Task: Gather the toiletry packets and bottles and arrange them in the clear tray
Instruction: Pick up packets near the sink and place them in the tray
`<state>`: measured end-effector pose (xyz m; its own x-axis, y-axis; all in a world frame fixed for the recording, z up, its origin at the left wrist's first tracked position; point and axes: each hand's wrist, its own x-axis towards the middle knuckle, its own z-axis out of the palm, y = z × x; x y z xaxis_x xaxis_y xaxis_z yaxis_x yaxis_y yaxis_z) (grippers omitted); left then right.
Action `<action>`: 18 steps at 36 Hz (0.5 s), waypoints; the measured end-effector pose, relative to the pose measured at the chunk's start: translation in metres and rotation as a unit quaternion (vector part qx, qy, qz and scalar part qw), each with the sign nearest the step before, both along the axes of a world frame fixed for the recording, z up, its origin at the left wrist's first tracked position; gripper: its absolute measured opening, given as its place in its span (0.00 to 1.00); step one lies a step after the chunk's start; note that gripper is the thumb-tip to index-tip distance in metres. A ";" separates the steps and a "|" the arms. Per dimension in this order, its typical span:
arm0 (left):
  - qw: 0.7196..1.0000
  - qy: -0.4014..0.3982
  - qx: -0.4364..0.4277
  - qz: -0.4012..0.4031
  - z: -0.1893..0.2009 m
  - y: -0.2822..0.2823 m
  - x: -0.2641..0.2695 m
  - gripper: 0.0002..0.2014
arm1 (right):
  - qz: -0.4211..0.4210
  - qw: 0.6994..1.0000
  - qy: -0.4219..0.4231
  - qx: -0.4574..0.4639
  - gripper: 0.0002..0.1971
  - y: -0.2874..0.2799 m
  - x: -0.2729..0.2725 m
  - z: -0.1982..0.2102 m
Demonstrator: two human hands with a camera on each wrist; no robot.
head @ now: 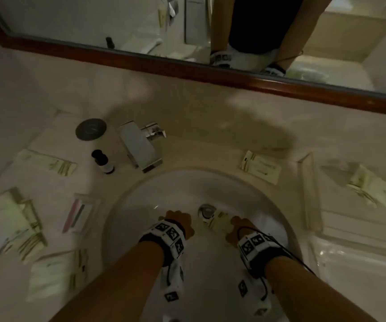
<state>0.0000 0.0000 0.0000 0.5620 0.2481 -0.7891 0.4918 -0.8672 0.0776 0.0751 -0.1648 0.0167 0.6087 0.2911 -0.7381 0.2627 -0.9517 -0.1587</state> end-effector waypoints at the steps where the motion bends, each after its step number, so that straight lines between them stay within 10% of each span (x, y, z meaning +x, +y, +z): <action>1: 1.000 0.001 0.005 0.004 -0.005 0.001 0.001 0.23 | 0.010 1.000 0.007 -0.009 0.28 0.003 0.001 -0.005; 18: 0.999 -0.024 0.029 -0.021 -0.047 -0.007 0.004 0.39 | 0.045 0.997 -0.042 -0.052 0.37 0.017 0.007 -0.048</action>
<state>0.0038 -0.0072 -0.0472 0.6105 0.2674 -0.7455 0.4512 -0.8910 0.0500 0.0826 -0.1481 -0.0315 0.6447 0.2720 -0.7144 0.3555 -0.9340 -0.0349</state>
